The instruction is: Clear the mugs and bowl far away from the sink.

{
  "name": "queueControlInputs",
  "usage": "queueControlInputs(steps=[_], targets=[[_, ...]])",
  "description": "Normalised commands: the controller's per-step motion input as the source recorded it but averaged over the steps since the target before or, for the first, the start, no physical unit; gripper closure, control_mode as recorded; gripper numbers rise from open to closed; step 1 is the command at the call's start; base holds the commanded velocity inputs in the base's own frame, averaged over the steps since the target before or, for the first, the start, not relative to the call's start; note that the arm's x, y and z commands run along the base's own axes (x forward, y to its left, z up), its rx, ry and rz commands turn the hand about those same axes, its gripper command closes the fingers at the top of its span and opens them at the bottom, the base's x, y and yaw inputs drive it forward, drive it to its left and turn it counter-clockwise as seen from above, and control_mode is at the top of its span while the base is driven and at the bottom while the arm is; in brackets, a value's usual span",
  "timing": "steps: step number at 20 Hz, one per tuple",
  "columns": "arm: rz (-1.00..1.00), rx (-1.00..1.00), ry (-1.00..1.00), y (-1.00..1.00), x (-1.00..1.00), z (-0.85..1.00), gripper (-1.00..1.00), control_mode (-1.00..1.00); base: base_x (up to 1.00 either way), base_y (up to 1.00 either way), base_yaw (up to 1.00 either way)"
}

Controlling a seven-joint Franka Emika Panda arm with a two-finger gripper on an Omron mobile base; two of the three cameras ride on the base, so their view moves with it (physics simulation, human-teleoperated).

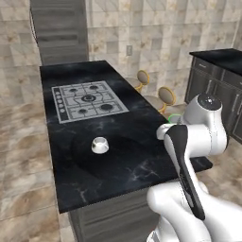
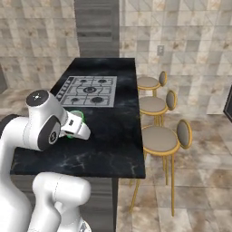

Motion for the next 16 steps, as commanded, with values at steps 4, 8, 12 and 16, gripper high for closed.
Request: queueControlInputs(steps=[4,8,12,16], targets=[[0.0,0.0,0.0,0.0,0.0,0.0,1.0,1.0,0.93,0.37,0.06],[0.0,0.0,0.0,0.0,0.0,0.0,1.0,1.0,0.96,-0.01,0.39],[0.0,0.0,0.0,0.0,0.0,0.0,1.0,1.0,0.97,-0.25,0.47],[0.0,0.0,0.0,0.0,0.0,0.0,1.0,1.0,0.85,-0.28,0.33]])
